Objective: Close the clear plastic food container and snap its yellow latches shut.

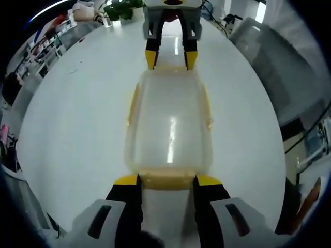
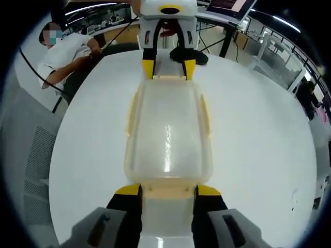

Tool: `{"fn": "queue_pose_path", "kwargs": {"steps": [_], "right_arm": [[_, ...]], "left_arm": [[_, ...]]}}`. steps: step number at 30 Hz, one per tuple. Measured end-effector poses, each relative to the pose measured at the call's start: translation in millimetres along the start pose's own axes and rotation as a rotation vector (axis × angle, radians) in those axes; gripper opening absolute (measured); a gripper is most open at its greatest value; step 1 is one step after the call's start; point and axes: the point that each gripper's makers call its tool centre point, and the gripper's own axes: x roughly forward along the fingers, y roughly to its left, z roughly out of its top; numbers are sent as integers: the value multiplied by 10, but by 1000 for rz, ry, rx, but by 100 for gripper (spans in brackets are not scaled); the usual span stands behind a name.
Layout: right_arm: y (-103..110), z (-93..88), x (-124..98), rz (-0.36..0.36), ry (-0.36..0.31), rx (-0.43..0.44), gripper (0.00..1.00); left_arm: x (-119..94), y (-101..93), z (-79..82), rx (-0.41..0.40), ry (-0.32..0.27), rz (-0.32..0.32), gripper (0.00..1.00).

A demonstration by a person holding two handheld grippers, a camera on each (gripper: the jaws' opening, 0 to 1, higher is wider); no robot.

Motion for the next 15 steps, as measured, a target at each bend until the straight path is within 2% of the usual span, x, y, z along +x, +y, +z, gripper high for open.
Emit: {"fn": "queue_pose_path", "kwargs": {"steps": [7, 11, 15], "right_arm": [[-1, -1, 0, 0, 4, -5, 34], [20, 0, -18, 3, 6, 5, 34], [95, 11, -42, 6, -10, 2, 34]], "left_arm": [[-5, 2, 3, -12, 6, 22, 36], [-13, -63, 16, -19, 55, 50, 37], [-67, -102, 11, -14, 55, 47, 37]]}}
